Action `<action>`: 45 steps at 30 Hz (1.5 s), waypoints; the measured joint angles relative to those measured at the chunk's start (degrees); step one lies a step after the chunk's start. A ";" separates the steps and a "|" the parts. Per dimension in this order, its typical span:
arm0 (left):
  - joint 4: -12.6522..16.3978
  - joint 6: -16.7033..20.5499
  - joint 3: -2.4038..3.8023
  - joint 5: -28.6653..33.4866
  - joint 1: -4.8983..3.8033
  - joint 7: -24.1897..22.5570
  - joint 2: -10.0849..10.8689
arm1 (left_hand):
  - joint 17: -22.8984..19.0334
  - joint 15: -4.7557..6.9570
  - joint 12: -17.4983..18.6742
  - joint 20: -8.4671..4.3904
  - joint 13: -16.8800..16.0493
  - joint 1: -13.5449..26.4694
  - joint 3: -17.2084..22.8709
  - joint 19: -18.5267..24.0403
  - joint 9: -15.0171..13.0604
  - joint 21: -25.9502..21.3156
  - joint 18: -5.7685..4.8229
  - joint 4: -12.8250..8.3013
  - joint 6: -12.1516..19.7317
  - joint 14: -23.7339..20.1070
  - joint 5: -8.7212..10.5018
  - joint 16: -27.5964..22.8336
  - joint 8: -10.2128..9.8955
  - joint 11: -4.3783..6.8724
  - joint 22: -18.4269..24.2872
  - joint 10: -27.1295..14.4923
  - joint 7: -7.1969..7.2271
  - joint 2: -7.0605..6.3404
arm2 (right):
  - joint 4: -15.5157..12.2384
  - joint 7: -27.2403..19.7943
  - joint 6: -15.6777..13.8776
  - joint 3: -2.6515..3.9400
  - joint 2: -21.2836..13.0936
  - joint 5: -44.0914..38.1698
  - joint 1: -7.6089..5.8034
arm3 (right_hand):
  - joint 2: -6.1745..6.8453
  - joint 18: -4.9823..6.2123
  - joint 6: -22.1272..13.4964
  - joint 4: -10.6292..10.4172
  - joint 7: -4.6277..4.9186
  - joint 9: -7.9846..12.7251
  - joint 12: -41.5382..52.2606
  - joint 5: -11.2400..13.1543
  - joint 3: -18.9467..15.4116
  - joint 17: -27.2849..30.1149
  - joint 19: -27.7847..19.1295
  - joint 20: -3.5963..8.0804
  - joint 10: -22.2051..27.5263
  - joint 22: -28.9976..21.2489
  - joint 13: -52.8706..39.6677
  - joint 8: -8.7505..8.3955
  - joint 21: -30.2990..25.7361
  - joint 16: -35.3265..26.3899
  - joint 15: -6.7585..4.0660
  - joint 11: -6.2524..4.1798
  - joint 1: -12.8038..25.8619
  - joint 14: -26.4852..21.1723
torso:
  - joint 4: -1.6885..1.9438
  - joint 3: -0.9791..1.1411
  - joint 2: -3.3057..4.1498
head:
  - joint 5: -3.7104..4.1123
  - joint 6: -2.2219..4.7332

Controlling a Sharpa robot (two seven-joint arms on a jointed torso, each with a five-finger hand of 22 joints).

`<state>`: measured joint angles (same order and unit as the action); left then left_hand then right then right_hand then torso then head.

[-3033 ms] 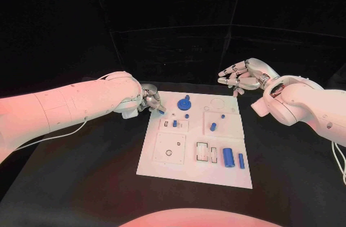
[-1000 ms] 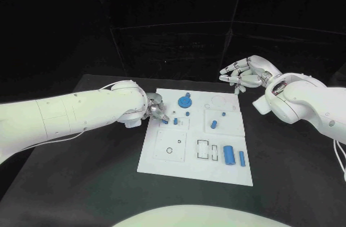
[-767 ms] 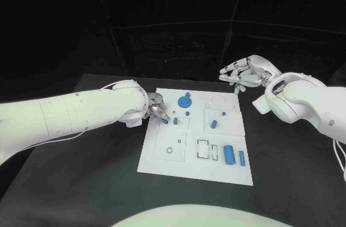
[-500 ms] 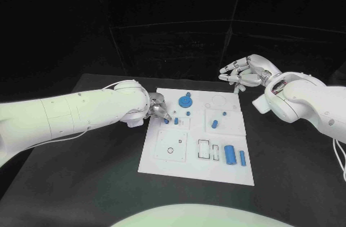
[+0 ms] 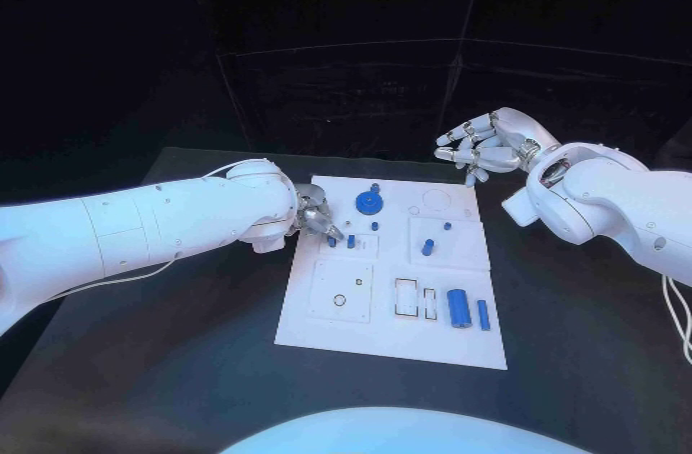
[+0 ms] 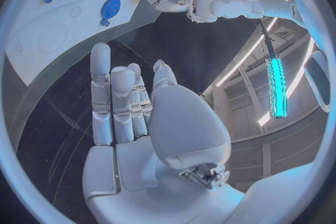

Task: Assemble the parts on the task board

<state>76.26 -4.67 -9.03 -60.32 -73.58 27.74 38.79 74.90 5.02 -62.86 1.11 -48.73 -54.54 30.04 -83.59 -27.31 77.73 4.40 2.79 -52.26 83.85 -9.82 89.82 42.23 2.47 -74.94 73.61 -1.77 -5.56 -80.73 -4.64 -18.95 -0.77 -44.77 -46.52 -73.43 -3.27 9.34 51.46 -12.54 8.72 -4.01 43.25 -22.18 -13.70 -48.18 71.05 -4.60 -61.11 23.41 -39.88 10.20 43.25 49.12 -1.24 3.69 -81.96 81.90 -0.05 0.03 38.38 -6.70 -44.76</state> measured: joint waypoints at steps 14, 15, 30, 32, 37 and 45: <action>0.02 1.09 -0.04 0.72 0.06 0.07 0.77 | 0.00 0.00 0.86 0.00 2.00 4.39 -12.85 0.00 0.76 -0.08 0.00 6.13 -0.25 0.00 0.28 0.00 0.00 -0.57 0.01 -1.40 -0.28 -0.88 | 0.05 0.00 0.00 0.00 -0.01 -0.01 0.00 | 0.08 0.00 0.00 0.03 0.00 0.00 0.00 0.00 -0.03 0.06 0.00 0.00 0.13 -0.12 0.05 0.00 -0.26 0.00 0.00 -0.13 -0.08 0.00 | 0.07 -0.03 -0.04 | 0.01 0.07; 0.11 1.36 -0.04 0.95 0.06 0.01 0.98 | 0.00 0.00 1.48 0.00 2.82 4.39 -13.54 0.00 0.83 -0.29 0.00 6.48 -0.11 0.00 0.28 0.00 -0.02 -0.63 0.01 -1.91 -0.42 -0.88 | 0.07 0.00 0.00 0.00 -0.01 -0.01 0.00 | 0.27 0.00 0.00 0.17 0.00 0.00 0.00 0.00 -0.17 0.06 0.00 0.00 0.22 -0.12 0.07 0.00 -0.26 0.00 0.00 -0.22 -0.27 0.00 | 0.08 -0.03 -0.04 | 0.01 0.10; 0.68 9.14 -0.04 11.44 0.04 -9.51 3.09 | -3.67 -4.23 15.76 3.69 17.74 -5.40 -22.00 13.07 5.03 -25.84 4.47 7.24 10.62 -1.65 0.05 -14.01 -6.00 -5.78 23.83 -18.14 -6.00 2.56 | 0.93 0.00 0.00 -0.01 0.48 -0.03 0.00 | 0.30 0.00 0.00 0.17 0.00 0.00 0.00 0.00 -0.17 0.06 0.00 0.00 0.21 -0.28 0.14 0.00 -0.26 0.00 0.00 -0.21 -0.76 0.00 | 0.10 -0.01 -0.04 | 0.23 0.39; 0.36 10.44 -0.04 12.58 0.02 -12.27 2.83 | -14.30 -5.12 17.40 4.54 19.16 -8.92 -21.59 17.95 5.88 -34.68 5.67 5.59 12.00 -7.72 0.05 -24.57 -6.72 -6.85 31.22 -21.07 -6.92 3.10 | 1.01 0.00 0.00 -0.01 0.51 -0.04 0.00 | 0.30 0.00 0.00 0.17 0.00 0.00 0.00 -0.16 -0.17 0.06 0.00 0.00 0.21 -0.28 0.14 0.00 -0.42 0.00 0.00 -0.21 -0.76 0.00 | 0.10 0.02 -0.04 | 0.26 0.43; -0.59 13.46 -0.04 13.27 -0.01 -21.09 0.94 | -23.67 -6.04 22.78 5.67 23.96 -18.45 -18.16 19.95 9.45 -40.78 5.79 0.79 13.11 -12.59 0.57 -33.74 -10.01 -7.98 36.06 -26.92 -7.89 3.95 | 1.22 0.00 -0.02 -0.01 0.67 -0.07 0.00 | 0.05 0.00 0.00 0.32 0.00 0.00 0.00 -0.46 -0.32 0.21 0.00 0.00 0.35 -0.37 0.27 0.00 -0.48 -0.12 0.00 -0.07 -1.00 0.00 | 0.04 0.01 -0.01 | 0.60 0.66; -3.28 15.88 -0.04 4.85 -0.02 -29.26 -3.09 | -25.00 -6.69 27.83 6.28 30.62 -23.43 -14.26 19.10 15.49 -41.78 5.79 -3.37 8.26 -14.22 2.95 -33.06 -16.70 -8.52 37.17 -27.14 -8.03 2.38 | 1.37 0.00 -0.03 -0.01 0.89 -0.21 0.01 | 0.23 0.00 -0.01 0.46 -0.01 0.00 0.00 -0.82 -0.19 0.24 0.00 0.00 0.63 -0.37 0.39 0.22 -0.70 -0.22 0.00 -0.21 -1.45 0.00 | -0.06 0.02 0.03 | 0.96 1.01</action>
<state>72.97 11.21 -9.07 -55.47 -73.59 -1.53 35.70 49.90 -1.68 -35.04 7.39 -18.11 -77.97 15.78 -64.50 -11.82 35.95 10.19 -0.58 -43.99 69.63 -6.87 56.76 25.53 -6.05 -37.77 46.48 -9.80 -3.18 -79.36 -4.64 -18.98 -0.78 -43.88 -46.73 -73.42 -3.03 9.34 51.45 -12.08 8.71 -4.01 43.25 -23.00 -13.89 -47.94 71.05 -4.60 -60.48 23.04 -39.49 10.43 42.54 48.91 -1.24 3.47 -83.41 81.90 -0.12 0.05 38.41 -5.75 -43.76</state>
